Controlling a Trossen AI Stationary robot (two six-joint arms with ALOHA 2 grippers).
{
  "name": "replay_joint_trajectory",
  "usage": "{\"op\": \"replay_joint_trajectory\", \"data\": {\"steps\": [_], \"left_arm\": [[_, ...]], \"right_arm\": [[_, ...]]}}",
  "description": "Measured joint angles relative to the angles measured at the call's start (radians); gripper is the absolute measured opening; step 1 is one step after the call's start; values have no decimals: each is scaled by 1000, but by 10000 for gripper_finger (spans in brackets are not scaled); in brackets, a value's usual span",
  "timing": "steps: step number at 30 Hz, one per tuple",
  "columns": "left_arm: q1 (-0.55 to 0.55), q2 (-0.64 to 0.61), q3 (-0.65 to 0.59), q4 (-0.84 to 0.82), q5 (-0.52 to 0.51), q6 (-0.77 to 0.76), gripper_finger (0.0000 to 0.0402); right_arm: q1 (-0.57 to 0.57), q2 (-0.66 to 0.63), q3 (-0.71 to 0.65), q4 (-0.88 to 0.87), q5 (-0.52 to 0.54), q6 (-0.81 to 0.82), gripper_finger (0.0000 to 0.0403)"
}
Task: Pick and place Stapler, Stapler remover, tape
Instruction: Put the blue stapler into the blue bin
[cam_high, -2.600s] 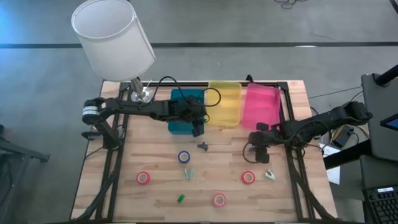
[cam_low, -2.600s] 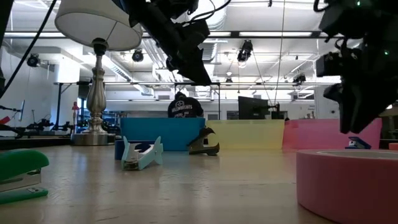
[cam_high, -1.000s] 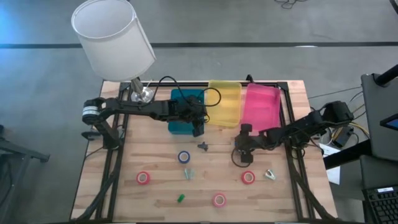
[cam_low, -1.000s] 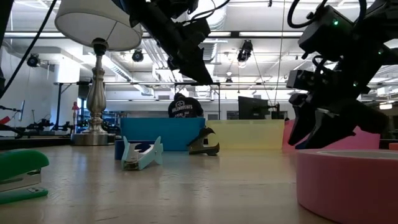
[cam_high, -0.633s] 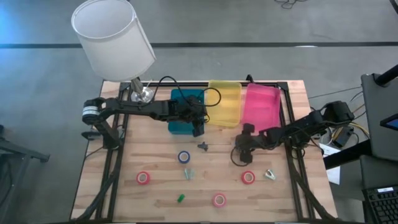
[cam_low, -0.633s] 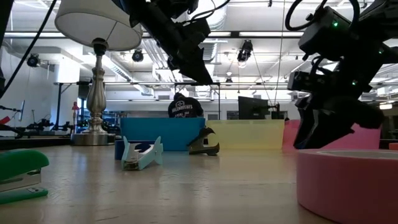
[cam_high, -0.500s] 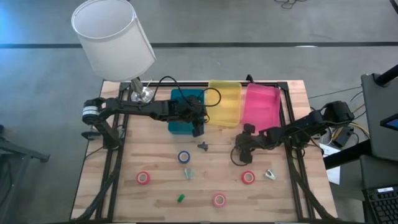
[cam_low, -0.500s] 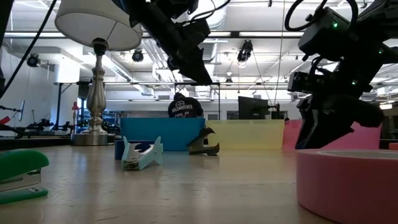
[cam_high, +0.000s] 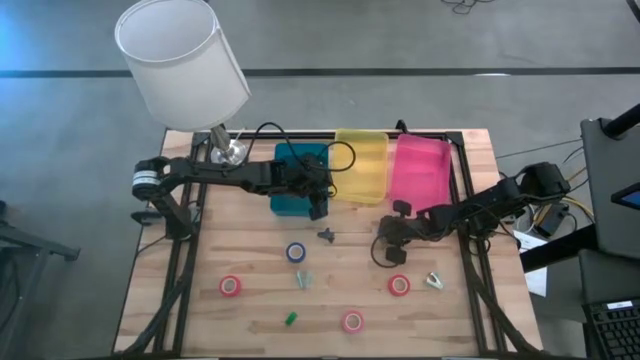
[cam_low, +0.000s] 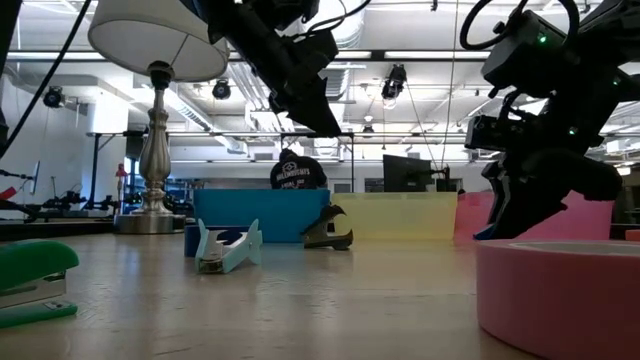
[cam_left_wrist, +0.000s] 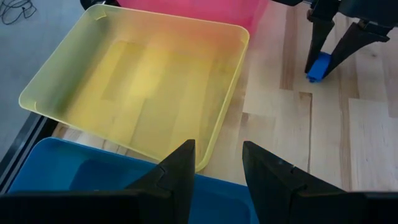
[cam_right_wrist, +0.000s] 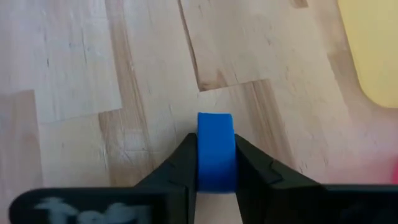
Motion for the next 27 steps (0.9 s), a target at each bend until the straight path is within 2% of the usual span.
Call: {"op": "replay_joint_trajectory", "data": {"steps": [7, 11, 17, 22, 27], "left_arm": [[-1, 0, 0, -9, 0, 1, 138], [-2, -19, 0, -97, 0, 3, 138], [-6, -145, -4, -261, -2, -75, 138], [-10, -284, -55, -253, -4, -76, 138], [-10, -402, -198, -142, -8, -103, 138]], "right_arm": [[-1, -1, -1, 6, -9, 26, 78], [-1, 0, 12, 12, -16, 25, 75], [-2, 1, 27, 35, -20, 22, 64], [-2, 0, 27, 160, -21, 3, 69], [-2, 0, 29, 369, -17, -75, 69]]}}
